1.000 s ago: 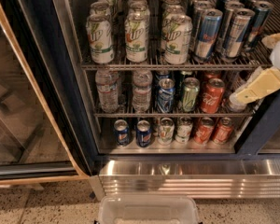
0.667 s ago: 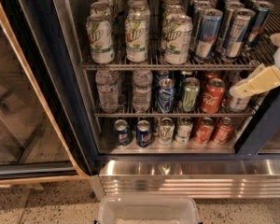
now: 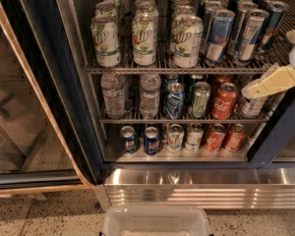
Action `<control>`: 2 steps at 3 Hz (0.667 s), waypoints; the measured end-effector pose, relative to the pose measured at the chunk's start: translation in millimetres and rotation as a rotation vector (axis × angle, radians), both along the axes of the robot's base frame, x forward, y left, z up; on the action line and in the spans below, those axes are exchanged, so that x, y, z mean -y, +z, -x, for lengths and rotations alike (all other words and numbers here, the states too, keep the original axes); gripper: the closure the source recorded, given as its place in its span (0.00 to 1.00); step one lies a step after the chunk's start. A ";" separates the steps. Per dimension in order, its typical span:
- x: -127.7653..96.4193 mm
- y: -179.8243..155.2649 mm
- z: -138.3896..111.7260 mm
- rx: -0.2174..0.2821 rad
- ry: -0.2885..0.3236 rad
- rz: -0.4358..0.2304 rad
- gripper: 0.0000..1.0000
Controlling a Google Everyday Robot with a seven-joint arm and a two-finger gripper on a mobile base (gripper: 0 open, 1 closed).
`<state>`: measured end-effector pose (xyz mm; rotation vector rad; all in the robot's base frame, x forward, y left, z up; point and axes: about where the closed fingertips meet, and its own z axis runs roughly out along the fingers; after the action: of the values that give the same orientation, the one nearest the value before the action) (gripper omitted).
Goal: Pick redbull can from top shelf of fridge
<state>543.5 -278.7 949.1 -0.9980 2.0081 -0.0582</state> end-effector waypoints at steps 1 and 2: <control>2.5 -1.8 -14.0 0.049 -0.006 -0.039 0.00; 11.0 0.3 -36.5 0.125 -0.028 -0.081 0.00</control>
Offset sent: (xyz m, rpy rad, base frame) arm 0.0635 -0.0284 0.0035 0.1329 -0.2229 -0.0659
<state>580.0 -289.7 949.4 -0.8940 1.8957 -0.0523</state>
